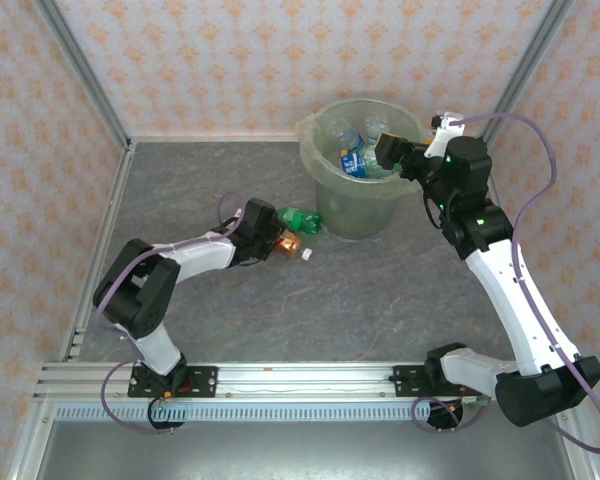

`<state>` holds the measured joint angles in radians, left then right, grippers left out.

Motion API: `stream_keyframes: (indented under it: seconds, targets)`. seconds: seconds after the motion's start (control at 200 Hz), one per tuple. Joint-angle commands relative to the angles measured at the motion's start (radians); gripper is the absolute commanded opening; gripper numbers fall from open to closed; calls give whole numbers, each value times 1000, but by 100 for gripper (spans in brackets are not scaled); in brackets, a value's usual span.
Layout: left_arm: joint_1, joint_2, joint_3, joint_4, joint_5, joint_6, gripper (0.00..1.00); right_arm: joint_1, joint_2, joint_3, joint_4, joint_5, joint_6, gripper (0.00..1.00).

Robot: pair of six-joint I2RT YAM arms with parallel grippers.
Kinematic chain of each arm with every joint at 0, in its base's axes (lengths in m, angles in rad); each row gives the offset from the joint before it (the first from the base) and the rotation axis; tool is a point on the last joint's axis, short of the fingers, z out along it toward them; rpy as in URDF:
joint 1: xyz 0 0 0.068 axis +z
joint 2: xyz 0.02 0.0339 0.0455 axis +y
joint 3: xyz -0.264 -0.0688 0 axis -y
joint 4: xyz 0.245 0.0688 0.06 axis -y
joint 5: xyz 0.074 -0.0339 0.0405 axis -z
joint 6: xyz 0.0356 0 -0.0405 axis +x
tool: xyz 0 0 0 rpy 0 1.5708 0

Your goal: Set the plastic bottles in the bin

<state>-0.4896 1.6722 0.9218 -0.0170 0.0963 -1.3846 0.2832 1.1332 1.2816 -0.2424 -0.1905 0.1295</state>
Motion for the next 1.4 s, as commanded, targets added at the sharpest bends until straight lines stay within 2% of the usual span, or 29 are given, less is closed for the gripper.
stream_keyframes:
  seconds: [0.0,0.31,0.481,0.571,0.761,0.931,1.236,1.397]
  targets:
    - [9,-103,32,-97,-95,70,59,2,-6,6,27,25,-4,100]
    - [-2,-230,291,-285,-307,312,58,2,-17,9,26,43,-4,100]
    - [-70,-215,478,-314,-479,489,58,2,-18,7,32,30,7,100]
    - [-100,-172,592,-323,-518,575,58,2,-16,7,32,33,8,100]
    - [-137,-87,785,-322,-539,711,58,3,-20,9,26,35,12,100]
    - [-169,-24,901,-269,-504,866,58,2,-17,9,26,31,12,100]
    - [-217,180,1142,-280,-419,996,59,2,-9,19,14,31,16,100]
    - [-239,313,1282,-342,-402,1045,59,2,-7,26,5,31,15,100]
